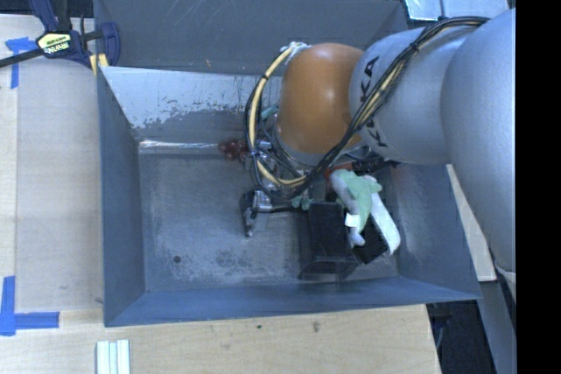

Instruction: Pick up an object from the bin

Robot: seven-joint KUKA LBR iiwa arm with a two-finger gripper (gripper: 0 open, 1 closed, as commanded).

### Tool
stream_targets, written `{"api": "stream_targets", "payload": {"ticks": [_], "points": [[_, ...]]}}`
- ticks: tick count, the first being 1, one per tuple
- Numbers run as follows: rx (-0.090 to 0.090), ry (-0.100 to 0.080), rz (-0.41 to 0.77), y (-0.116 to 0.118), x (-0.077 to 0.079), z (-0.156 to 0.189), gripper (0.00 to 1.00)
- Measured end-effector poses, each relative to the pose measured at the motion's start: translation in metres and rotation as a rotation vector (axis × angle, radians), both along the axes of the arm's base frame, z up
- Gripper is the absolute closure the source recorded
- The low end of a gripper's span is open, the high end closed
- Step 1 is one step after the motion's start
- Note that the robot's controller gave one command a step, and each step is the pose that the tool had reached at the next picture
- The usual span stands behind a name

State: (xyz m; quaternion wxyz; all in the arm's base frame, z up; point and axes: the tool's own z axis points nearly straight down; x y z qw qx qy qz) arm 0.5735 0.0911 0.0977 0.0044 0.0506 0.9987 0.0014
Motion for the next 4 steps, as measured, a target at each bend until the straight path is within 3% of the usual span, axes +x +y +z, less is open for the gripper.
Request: {"api": "stream_targets", "payload": {"ticks": [1, 2, 3, 4], "points": [[0.008, 0.014, 0.089, -0.030, 0.026, -0.021, 0.00], [0.011, 0.009, 0.128, -0.048, 0.033, -0.022, 0.00], [0.013, 0.012, -0.091, -0.047, 0.028, -0.021, 0.00], [0.014, 0.000, -0.038, -0.043, 0.015, -0.023, 0.00]]}}
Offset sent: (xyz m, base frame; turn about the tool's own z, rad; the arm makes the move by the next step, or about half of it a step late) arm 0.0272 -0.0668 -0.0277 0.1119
